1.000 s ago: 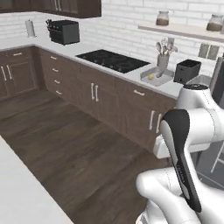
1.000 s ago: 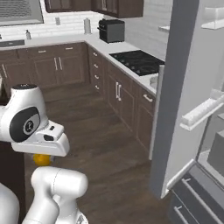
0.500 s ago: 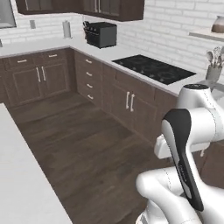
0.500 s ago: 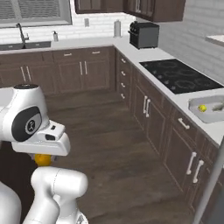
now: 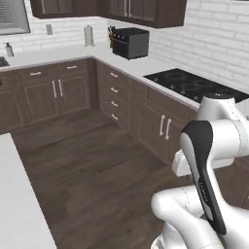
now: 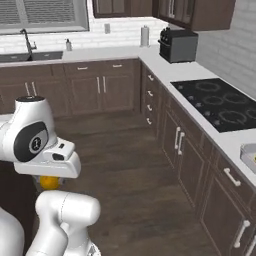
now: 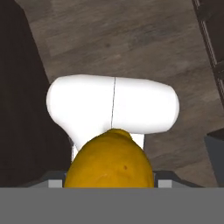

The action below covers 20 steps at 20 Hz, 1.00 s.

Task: Place one lemon and one fish in each tupperware on the nearby counter, to pack two identical lunches.

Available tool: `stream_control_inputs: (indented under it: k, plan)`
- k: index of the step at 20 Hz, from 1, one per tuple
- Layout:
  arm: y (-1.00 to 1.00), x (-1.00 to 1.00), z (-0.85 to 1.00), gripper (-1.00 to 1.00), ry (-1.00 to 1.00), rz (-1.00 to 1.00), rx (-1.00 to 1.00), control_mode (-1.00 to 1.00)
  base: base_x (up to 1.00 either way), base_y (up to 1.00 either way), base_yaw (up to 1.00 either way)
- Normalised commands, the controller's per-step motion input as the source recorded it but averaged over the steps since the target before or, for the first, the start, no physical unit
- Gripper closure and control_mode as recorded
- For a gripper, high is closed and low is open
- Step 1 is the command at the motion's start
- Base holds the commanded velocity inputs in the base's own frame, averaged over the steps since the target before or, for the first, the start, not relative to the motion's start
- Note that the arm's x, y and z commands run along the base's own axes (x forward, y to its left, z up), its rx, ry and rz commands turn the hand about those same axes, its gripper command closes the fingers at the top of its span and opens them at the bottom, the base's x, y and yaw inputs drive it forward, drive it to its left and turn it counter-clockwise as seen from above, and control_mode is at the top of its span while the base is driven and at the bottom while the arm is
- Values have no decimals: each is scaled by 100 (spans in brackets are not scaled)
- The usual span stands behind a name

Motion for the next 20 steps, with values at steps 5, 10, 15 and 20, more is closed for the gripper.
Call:
stream_control_inputs:
  k: [5,10,15,20]
  plan:
    - [0,0,0,100,0,0,0,100,100,-29,-3]
    - [0,0,0,100,0,0,0,100,56,-38,-69]
    - [0,0,0,100,0,0,0,100,14,-33,-86]
    - [0,0,0,100,0,0,0,100,19,-5,-88]
